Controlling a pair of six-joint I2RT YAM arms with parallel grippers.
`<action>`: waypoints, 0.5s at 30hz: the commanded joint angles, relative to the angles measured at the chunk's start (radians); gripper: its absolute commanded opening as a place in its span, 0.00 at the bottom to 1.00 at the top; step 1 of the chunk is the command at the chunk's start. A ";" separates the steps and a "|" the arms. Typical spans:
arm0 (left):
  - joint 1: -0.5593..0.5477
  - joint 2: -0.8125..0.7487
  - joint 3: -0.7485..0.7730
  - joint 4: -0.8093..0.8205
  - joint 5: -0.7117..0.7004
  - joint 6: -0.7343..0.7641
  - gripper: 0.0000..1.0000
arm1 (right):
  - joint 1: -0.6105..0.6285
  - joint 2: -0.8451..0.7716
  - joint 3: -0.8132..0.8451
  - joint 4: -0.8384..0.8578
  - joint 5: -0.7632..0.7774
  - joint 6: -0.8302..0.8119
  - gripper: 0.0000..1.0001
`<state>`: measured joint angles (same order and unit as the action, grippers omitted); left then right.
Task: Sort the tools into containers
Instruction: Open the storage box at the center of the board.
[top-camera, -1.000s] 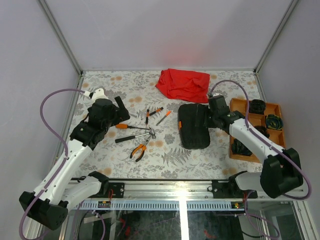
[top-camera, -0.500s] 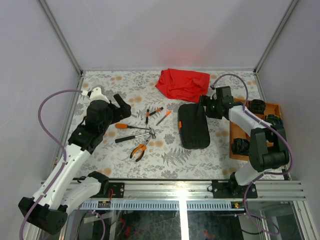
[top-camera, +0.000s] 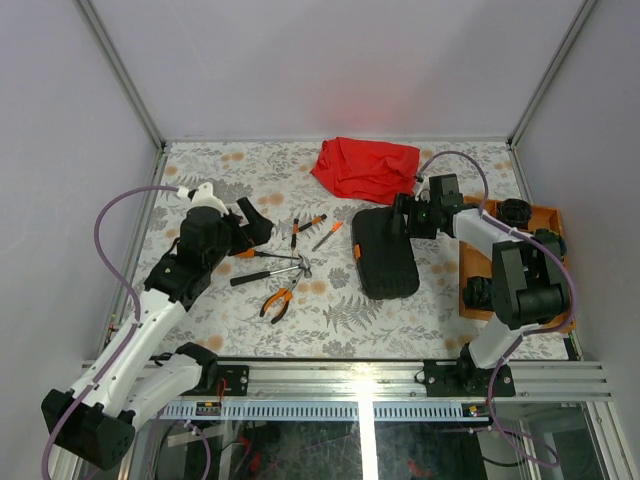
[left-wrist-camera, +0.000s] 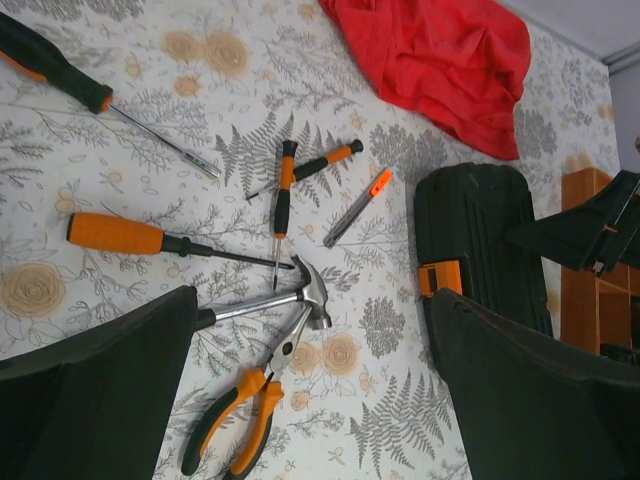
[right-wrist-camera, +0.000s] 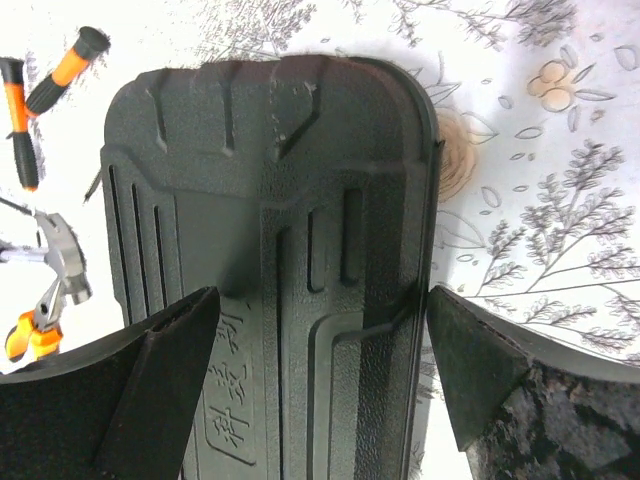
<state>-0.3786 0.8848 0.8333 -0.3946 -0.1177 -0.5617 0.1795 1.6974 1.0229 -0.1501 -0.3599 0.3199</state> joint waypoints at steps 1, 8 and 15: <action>0.008 -0.012 -0.038 0.106 0.087 -0.010 1.00 | 0.002 -0.054 -0.066 0.046 -0.119 -0.008 0.90; 0.008 0.043 -0.066 0.128 0.127 -0.089 1.00 | 0.003 -0.114 -0.185 0.073 -0.140 0.011 0.83; -0.030 0.096 -0.131 0.175 0.155 -0.178 1.00 | 0.028 -0.232 -0.291 0.022 -0.046 0.001 0.78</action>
<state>-0.3832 0.9611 0.7376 -0.3103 0.0063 -0.6785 0.1814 1.5299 0.7834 -0.0525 -0.4595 0.3401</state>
